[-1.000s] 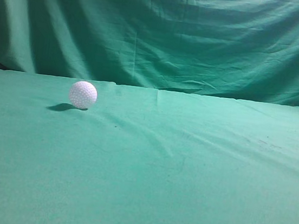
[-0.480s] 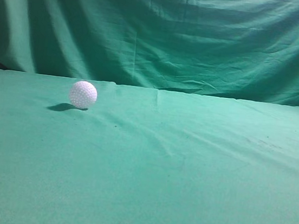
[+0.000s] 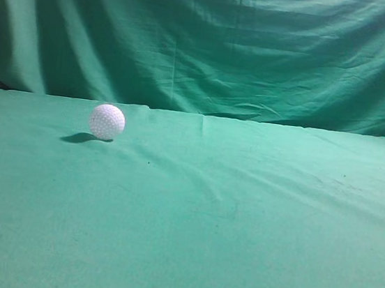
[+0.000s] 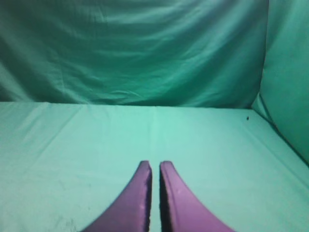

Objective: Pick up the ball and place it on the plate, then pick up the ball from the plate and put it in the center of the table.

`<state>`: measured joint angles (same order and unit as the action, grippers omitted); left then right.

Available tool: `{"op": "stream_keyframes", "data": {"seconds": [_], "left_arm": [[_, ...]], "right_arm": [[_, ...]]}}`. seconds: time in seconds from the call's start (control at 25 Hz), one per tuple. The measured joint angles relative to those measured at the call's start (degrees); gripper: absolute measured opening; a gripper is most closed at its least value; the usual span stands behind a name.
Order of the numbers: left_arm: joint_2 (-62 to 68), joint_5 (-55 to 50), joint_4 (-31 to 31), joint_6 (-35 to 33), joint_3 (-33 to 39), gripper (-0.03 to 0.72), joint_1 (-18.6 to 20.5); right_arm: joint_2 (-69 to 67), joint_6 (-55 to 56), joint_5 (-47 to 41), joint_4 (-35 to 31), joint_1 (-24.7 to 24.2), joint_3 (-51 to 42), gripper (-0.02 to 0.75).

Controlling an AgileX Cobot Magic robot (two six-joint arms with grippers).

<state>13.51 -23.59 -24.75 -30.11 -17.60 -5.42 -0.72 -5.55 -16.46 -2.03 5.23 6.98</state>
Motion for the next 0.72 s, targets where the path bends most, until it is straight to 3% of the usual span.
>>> {"op": "stream_keyframes", "data": {"seconds": [0.16, 0.32, 0.72], "left_arm": [[0.0, 0.0, 0.0, 0.0, 0.0, 0.0, 0.0], [0.0, 0.0, 0.0, 0.0, 0.0, 0.0, 0.0], [0.0, 0.0, 0.0, 0.0, 0.0, 0.0, 0.0]], "right_arm": [[1.2, 0.0, 3.3, 0.0, -0.1, -7.1, 0.048], [1.2, 0.2, 3.2, -2.1, -0.1, -8.5, 0.048], [1.2, 0.3, -6.2, -2.3, -0.1, -8.6, 0.048]]}}
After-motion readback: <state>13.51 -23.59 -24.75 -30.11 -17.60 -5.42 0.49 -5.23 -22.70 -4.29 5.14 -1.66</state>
